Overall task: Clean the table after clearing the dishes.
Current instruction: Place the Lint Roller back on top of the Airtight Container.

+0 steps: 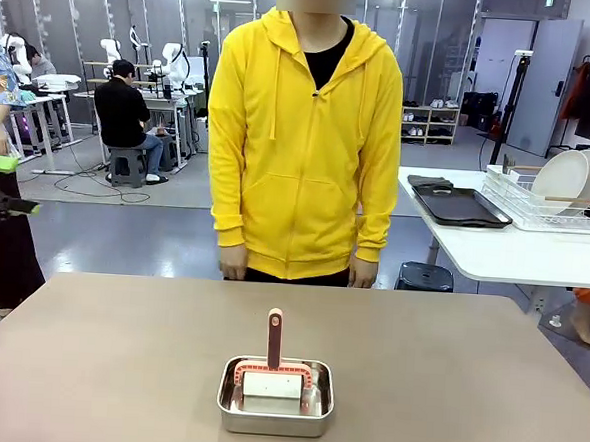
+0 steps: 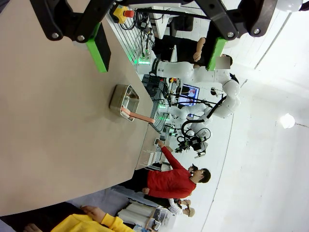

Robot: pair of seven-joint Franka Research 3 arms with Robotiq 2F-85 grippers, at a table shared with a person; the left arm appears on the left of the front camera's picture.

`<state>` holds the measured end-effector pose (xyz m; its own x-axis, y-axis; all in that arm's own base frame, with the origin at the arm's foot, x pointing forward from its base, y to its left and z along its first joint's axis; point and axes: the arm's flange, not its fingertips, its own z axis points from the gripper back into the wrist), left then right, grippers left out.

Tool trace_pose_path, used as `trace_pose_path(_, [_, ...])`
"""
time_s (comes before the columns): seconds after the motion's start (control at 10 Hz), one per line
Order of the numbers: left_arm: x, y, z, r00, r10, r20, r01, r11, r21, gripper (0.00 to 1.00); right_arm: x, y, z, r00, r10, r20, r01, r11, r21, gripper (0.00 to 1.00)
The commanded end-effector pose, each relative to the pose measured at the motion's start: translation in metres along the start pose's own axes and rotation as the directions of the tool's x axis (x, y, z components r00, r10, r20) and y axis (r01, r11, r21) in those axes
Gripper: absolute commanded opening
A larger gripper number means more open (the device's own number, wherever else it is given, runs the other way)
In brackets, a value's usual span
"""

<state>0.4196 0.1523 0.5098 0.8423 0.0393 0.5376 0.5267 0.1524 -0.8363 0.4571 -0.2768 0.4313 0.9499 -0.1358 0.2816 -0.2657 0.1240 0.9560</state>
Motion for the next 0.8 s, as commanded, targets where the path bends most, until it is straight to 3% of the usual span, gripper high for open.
trace_pose_path(0.0, [0.004,0.011,0.041,0.998,0.036,0.043,-0.030,0.992,-0.120,1.00,-0.003,0.001,-0.001,1.000,0.021,-0.001,-0.021,1.000,0.001,0.98])
trace_pose_path(0.4, [-0.023,0.018,0.118,0.980,0.138,0.147,-0.114,0.980,-0.162,1.00,-0.003,0.001,-0.001,1.000,0.021,-0.001,-0.021,1.000,0.001,0.98])
trace_pose_path(0.7, [-0.033,0.019,0.134,0.975,0.167,0.148,-0.148,0.980,-0.133,1.00,-0.003,0.001,-0.001,1.000,0.021,-0.001,-0.021,1.000,0.001,0.98])
